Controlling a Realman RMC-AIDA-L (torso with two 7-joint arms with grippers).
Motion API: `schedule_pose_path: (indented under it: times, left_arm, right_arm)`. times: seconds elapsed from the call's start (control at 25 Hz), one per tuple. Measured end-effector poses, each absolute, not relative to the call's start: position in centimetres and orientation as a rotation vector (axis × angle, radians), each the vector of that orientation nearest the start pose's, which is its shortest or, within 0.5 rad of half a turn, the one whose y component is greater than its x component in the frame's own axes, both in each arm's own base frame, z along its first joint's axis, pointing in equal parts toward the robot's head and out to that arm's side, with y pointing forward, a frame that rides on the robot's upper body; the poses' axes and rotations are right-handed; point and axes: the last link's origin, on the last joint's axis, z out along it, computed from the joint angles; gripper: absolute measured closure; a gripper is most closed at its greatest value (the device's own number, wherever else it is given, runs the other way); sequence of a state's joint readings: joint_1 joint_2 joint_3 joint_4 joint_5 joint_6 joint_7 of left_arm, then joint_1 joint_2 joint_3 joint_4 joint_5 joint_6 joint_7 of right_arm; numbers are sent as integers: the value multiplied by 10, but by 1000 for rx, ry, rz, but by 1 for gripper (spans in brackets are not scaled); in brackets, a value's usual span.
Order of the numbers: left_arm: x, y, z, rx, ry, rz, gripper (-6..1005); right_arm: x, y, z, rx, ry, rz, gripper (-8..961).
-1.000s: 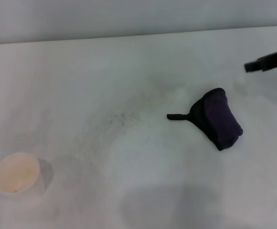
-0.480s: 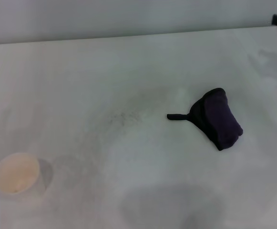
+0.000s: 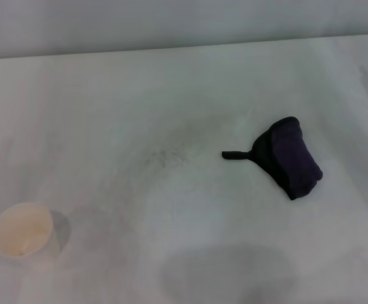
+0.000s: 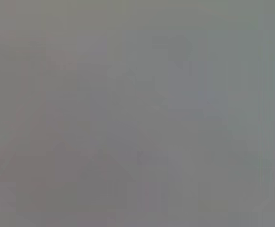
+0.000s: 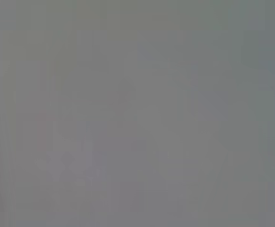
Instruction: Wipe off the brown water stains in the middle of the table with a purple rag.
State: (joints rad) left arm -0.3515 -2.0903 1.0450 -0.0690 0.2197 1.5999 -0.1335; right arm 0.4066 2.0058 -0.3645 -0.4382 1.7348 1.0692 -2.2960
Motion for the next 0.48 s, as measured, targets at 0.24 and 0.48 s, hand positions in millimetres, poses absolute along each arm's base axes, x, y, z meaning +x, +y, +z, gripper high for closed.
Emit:
schedule_pose_path:
  times: [0.24,0.48]
  left_arm:
    - [-356,271,36,-1319,-393,-747,107]
    - [-354,273,34,-1333,-389,-752,107]
  right_arm:
    - [388,341,94,-1583,491,509,532]
    - [391,339,89,-1493,463,463,400]
